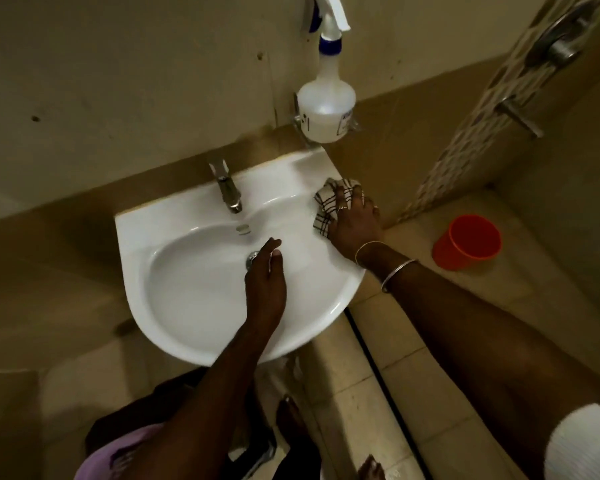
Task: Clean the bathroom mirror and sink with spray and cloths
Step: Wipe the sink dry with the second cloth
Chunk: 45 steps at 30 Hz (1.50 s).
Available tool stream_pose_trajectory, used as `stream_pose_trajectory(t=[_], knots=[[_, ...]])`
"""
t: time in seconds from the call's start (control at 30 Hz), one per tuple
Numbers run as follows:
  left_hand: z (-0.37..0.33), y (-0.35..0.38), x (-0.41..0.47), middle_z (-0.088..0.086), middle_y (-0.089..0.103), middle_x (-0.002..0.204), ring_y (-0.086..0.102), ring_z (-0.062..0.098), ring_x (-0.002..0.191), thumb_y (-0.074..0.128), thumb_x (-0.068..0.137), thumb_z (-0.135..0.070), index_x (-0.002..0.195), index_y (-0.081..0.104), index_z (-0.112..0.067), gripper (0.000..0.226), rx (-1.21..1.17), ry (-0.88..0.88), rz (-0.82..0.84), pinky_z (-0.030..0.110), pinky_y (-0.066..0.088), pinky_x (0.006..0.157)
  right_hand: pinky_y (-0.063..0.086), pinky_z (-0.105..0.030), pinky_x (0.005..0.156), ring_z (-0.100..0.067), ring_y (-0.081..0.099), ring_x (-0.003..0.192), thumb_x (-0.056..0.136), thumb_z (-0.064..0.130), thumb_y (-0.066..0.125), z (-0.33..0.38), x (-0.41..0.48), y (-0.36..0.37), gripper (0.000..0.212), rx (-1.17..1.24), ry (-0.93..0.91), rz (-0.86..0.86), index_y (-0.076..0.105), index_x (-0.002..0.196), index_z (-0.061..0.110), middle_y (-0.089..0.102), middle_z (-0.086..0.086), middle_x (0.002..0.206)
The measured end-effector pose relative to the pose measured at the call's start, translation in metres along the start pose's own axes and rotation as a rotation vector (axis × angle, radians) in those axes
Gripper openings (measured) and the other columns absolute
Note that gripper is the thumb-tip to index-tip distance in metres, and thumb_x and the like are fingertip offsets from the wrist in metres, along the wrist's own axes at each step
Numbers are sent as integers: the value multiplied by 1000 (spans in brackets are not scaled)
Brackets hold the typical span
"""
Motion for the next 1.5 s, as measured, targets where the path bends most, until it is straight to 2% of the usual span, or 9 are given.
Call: stream_pose_trajectory(t=[0.13,0.33,0.47,0.6,0.77,0.93,1.23,1.37,1.5], knots=[[-7,15,-21,-3,57,148,48,11,139,44,110,-29,140,62,-22,35,22,-47,70,23,35,114,23,-60,119,-51,29,143,96,43,48,-7,-30,-2,81,16,55,32,12,163,17,14,-29,164],[-2,13,-51,-1,58,148,49,14,139,45,110,-31,142,61,-17,38,110,-39,67,31,37,118,-4,-65,123,-55,-2,152,101,51,37,-1,-79,1,81,-60,46,88,4,163,11,-1,-36,164],[2,0,-62,4,65,140,60,22,128,46,109,-29,135,65,-14,35,188,-4,14,39,45,111,-8,-60,124,-52,-12,152,100,52,33,19,-108,4,83,-172,-23,129,7,162,4,-11,-34,164],[5,-15,-72,7,66,136,59,24,128,47,108,-25,133,65,-12,33,262,38,-11,35,44,107,-1,-58,126,-49,-5,154,99,53,30,38,-140,6,82,-156,-85,167,17,159,-2,-3,-33,165],[20,-43,-85,11,63,138,55,28,131,46,109,-24,134,63,-8,34,293,22,-74,31,37,108,4,-57,127,-49,16,152,101,48,34,57,-177,11,70,-65,-148,101,48,147,-1,23,-36,160],[35,-70,-94,10,58,147,47,28,143,46,109,-23,136,63,-10,34,246,1,-126,47,33,121,10,-56,125,-48,30,146,101,53,28,80,-205,19,71,-86,-216,76,56,142,2,40,-34,152],[49,-123,-98,10,53,153,43,27,146,47,109,-20,138,61,-12,34,142,-11,-307,45,34,121,26,-66,116,-53,44,129,99,55,40,129,-250,49,65,-111,-390,7,50,141,7,51,-34,136],[53,-142,-95,10,57,149,50,24,139,47,108,-20,140,59,-11,35,98,-45,-394,40,39,118,37,-61,104,-47,50,114,100,54,41,153,-249,53,64,-145,-478,24,46,143,7,55,-31,128],[64,-164,-90,8,60,145,54,23,135,48,108,-25,141,60,-14,36,-12,-144,-472,43,43,115,44,-58,97,-47,54,107,102,50,42,190,-247,67,64,-143,-555,50,41,148,6,54,-33,128]])
Point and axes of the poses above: each hand's wrist, its own x-axis towards the middle knuckle, its own y-axis out of the palm, z = x × y, the point moved 3 cm from there along x, towards the middle knuckle
